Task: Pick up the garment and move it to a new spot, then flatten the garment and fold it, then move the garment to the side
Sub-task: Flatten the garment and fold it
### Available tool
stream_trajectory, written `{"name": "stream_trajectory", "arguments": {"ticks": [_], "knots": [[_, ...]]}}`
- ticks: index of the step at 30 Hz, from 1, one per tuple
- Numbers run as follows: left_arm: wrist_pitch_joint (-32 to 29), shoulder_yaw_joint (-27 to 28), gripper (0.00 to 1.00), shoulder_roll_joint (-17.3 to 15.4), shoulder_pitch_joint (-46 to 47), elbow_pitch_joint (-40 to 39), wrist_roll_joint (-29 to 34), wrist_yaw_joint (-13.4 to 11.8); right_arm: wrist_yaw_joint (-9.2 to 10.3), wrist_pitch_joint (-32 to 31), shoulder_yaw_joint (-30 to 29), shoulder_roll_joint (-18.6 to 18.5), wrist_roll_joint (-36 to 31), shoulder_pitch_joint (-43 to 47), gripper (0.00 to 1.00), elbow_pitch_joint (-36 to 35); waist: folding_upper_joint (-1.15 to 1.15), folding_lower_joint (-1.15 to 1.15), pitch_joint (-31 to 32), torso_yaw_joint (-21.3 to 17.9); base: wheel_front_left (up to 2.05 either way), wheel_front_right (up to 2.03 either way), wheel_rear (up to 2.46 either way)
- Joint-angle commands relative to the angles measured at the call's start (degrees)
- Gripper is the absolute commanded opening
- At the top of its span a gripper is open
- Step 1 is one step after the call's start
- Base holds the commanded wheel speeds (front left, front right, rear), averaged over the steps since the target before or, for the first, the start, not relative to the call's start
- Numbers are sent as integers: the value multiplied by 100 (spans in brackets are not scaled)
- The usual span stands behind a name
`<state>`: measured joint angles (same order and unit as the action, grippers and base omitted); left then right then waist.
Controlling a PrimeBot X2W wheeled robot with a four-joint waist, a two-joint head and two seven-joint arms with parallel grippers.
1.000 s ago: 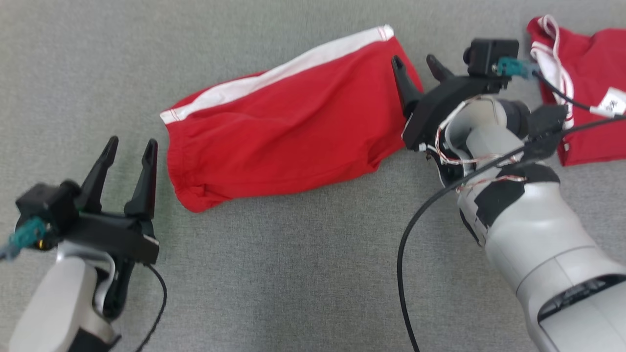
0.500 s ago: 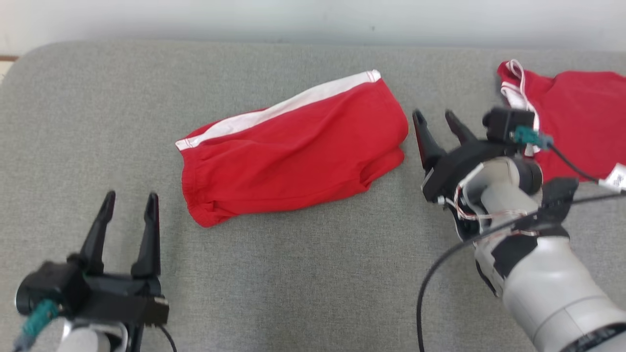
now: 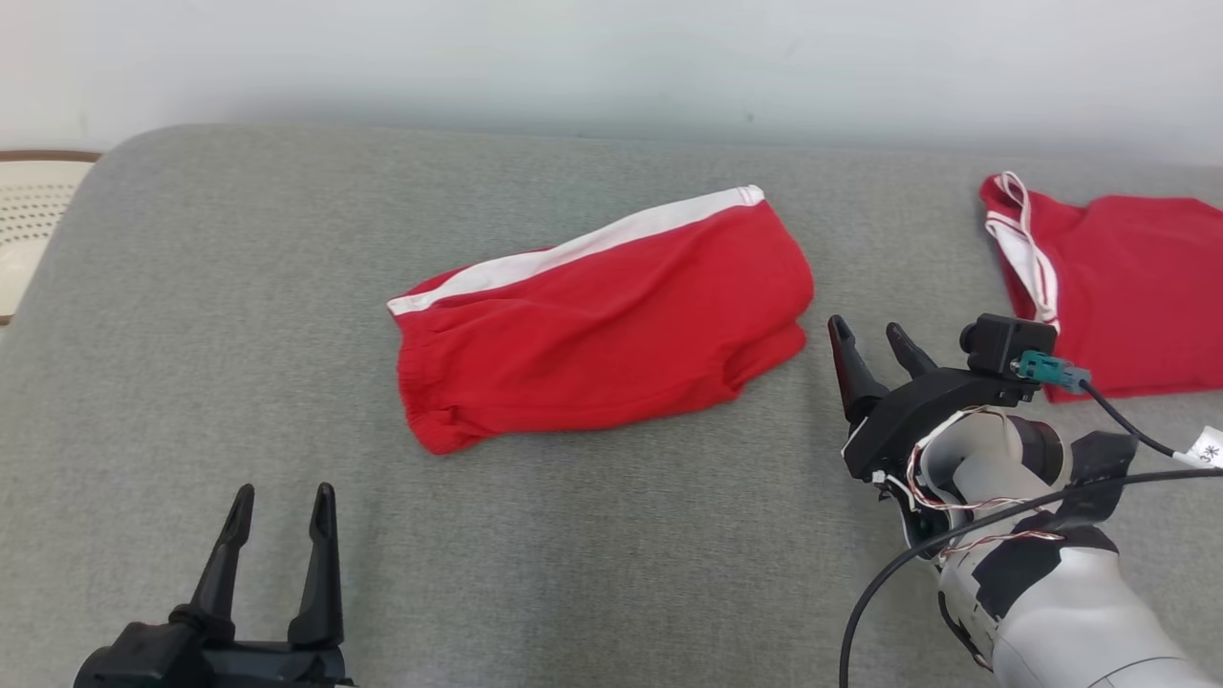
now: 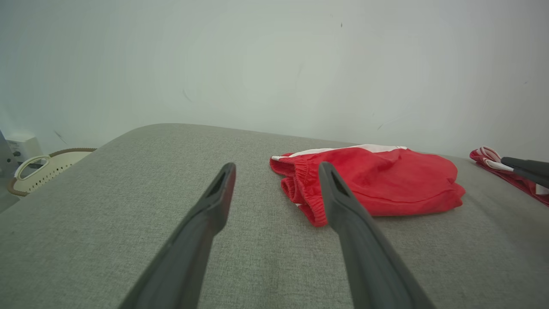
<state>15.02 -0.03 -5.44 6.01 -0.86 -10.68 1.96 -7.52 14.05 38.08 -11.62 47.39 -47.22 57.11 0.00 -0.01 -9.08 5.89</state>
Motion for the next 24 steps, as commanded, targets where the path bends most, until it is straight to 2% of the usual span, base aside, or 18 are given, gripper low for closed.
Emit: {"name": "stream_trajectory", "arguments": {"ticks": [1,7,11,24], "knots": [[27,16,100,11,-52,-19,47,16,6,-19,-4,-19,63,57,100,-3,0,1,32,65,0,0,0],[27,39,100,136,-47,-28,127,126,6,-59,-52,-47,52,-159,100,241,0,1,-8,251,0,0,0],[27,70,100,201,-20,37,111,188,6,-141,-104,39,15,-422,100,653,0,1,-119,402,0,0,0],[27,121,100,253,238,142,-8,274,6,-451,-165,119,-104,-1046,100,1536,0,1,-555,776,0,0,0]]}}
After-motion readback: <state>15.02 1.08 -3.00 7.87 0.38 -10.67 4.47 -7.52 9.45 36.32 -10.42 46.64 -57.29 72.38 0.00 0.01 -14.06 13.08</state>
